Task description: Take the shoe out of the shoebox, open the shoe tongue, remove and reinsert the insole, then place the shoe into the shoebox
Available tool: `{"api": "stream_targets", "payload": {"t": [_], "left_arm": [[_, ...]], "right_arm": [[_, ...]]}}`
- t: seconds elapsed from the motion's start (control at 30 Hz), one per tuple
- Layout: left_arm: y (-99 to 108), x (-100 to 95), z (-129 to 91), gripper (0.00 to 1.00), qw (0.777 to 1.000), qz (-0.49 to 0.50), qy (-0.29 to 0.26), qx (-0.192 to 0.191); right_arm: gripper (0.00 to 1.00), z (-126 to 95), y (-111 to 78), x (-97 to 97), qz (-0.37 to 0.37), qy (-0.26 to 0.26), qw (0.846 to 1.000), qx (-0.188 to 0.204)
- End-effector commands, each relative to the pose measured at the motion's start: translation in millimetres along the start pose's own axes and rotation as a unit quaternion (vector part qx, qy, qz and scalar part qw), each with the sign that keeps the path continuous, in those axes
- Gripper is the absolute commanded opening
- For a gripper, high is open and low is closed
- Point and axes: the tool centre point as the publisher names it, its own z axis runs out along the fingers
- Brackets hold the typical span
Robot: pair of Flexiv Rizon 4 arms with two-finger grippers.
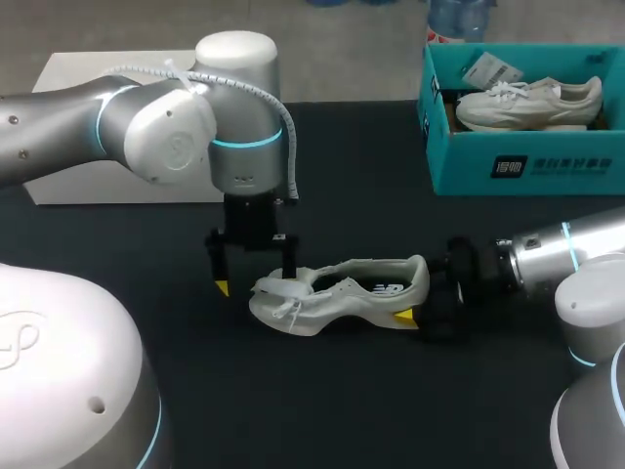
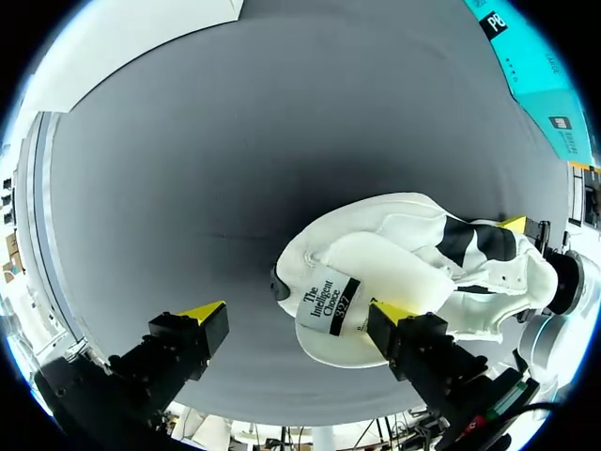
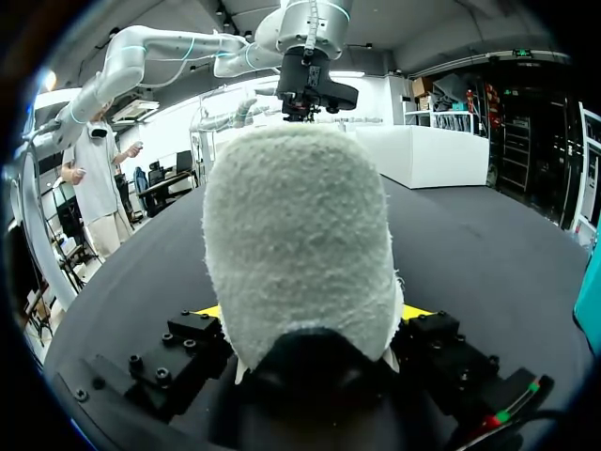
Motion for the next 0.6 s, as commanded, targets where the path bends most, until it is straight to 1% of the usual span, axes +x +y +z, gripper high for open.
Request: {"api": "stream_targets", "payload": {"t": [0.03, 0.1, 0.23, 0.27, 0.37, 0.43, 0.5, 0.6], "left_arm": [[0.2, 1.7, -3.4, 1.0, 1.0, 0.005, 0.008, 0.001], [3.3, 3.4, -11.9, 1.0, 1.0, 0.021, 0.015, 0.007], [12.6, 13.8, -41.0, 1.0, 0.995, 0.088, 0.029, 0.037], [13.8, 16.9, -47.3, 1.0, 0.993, 0.103, 0.026, 0.047], [11.1, 27.6, -57.2, 1.0, 0.986, 0.151, 0.004, 0.072], [9.9, 32.8, -61.8, 1.0, 0.981, 0.176, -0.003, 0.08], [7.5, 38.4, -64.9, 1.0, 0.974, 0.21, -0.016, 0.084], [4.3, 47.7, -69.3, 1.0, 0.946, 0.312, -0.033, 0.08]], "right_arm": [[0.0, 0.6, 0.5, 0.0, 0.0, 0.0, 1.0, 0.002], [0.0, 0.6, 0.5, 0.0, 0.0, 0.0, 1.0, 0.002], [0.0, 0.6, 0.5, 0.0, 0.0, 0.0, 1.0, 0.002], [0.0, 0.6, 0.5, 0.0, 0.0, 0.0, 1.0, 0.002], [0.0, 0.6, 0.5, 0.0, 0.0, 0.0, 1.0, 0.002], [0.0, 0.6, 0.5, 0.0, 0.0, 0.0, 1.0, 0.002], [0.0, 0.6, 0.5, 0.0, 0.0, 0.0, 1.0, 0.002], [0.0, 0.6, 0.5, 0.0, 0.0, 0.0, 1.0, 0.002]]}}
